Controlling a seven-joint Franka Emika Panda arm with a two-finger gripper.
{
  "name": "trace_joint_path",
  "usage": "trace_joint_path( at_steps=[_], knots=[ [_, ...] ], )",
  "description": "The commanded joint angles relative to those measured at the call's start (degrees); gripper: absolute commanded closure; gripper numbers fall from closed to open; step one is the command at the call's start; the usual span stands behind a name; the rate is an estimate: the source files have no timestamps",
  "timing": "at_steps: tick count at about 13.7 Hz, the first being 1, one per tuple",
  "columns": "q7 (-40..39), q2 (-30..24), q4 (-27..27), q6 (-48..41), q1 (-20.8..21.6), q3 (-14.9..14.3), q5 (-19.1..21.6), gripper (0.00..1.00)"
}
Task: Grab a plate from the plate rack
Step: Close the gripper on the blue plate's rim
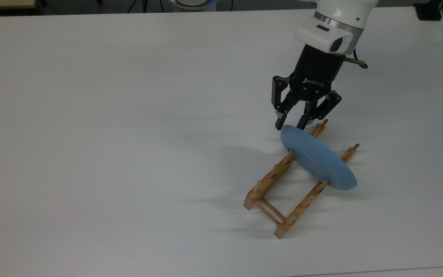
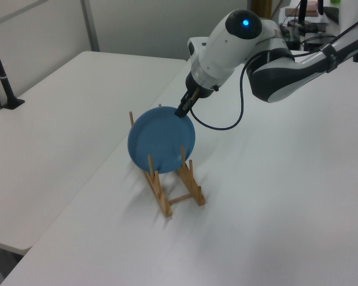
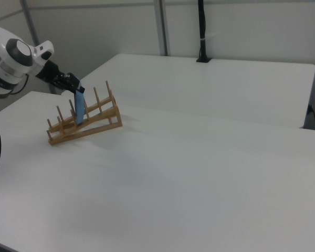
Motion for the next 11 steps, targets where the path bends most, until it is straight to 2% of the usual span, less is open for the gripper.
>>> trace_joint_path(
  at_steps=[1,4,8,11],
  knots=[
    [1.29,0.29,0.67,0.68,1.12,-0.81,-1.34,0.56],
    [1.29,0.29,0.67,0.59,1.82,-0.9,-1.34,0.56],
    [1.38,0.29,0.67,0.59,1.83,-0.9,-1.61,0.77],
    [1.38,0.29,0.67,0.68,1.83,-0.9,-2.39,0.77]
  ],
)
